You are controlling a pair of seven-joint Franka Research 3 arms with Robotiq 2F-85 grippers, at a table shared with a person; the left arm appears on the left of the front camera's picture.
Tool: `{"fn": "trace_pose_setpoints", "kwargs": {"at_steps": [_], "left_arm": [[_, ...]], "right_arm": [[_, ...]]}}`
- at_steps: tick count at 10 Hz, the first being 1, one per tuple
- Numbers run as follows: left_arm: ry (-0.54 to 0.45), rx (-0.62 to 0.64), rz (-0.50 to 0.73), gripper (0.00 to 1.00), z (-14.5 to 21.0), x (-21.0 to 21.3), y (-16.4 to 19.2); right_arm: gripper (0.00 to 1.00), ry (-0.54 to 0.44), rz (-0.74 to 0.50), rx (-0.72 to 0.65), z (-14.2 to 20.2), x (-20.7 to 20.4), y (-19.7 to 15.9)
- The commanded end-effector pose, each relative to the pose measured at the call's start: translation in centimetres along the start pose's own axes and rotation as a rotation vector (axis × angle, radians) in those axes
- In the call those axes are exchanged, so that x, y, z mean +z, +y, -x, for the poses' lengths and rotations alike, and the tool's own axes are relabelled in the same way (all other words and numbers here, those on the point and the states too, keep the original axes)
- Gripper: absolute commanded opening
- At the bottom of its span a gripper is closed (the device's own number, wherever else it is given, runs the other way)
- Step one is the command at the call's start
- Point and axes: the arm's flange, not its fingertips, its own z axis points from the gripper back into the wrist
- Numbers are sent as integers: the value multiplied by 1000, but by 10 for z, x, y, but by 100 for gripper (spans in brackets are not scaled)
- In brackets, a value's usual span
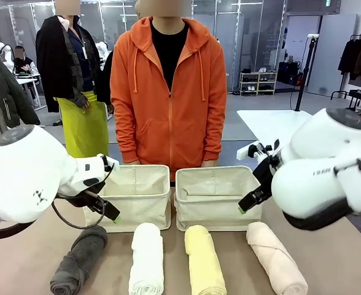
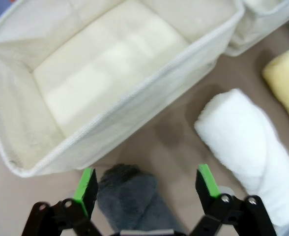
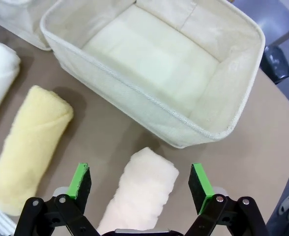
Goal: Divide the towels into two baskets.
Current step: Pick up one hotel-folded towel and place it in the Fabric basket indicated by the person.
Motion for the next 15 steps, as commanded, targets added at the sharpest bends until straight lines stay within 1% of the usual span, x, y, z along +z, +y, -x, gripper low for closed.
{"fn": "trace_pose_setpoints", "kwargs": {"at_steps": [1, 2, 3, 4, 5, 6, 7, 8, 9, 10, 11, 12, 14, 15], "left_arm": [[-3, 59, 210, 100, 1, 39, 23], [-34, 72, 294, 100, 2, 59, 29], [-82, 98, 366, 100, 8, 76, 42], [-70, 120, 519, 100, 18, 90, 53], [-109, 154, 628, 100, 28, 99, 65], [-176, 207, 708, 100, 40, 107, 79], [-208, 270, 794, 100, 59, 112, 90], [-254, 379, 833, 100, 82, 122, 104], [-318, 465, 841, 100, 101, 139, 118], [-364, 473, 786, 100, 122, 156, 129], [-389, 537, 723, 100, 147, 173, 141], [-469, 606, 658, 100, 176, 197, 151], [-560, 700, 546, 100, 227, 235, 164], [-599, 760, 501, 100, 250, 248, 169]], "right_arm": [[100, 33, -139, -68, 0, 24, -11], [100, 47, -199, -97, 2, 33, -15], [100, 53, -309, -148, 5, 43, -23], [100, 68, -462, -220, 10, 53, -35], [100, 60, -559, -276, 16, 60, -45], [100, 22, -679, -343, 22, 68, -56], [100, -47, -840, -423, 33, 77, -67], [100, -119, -895, -510, 55, 87, -88], [100, -167, -934, -552, 79, 99, -108], [100, -199, -889, -620, 103, 113, -129], [100, -267, -842, -686, 126, 135, -148], [100, -343, -783, -751, 156, 163, -170], [100, -467, -684, -919, 217, 206, -213], [100, -552, -637, -1000, 247, 227, -229]]}}
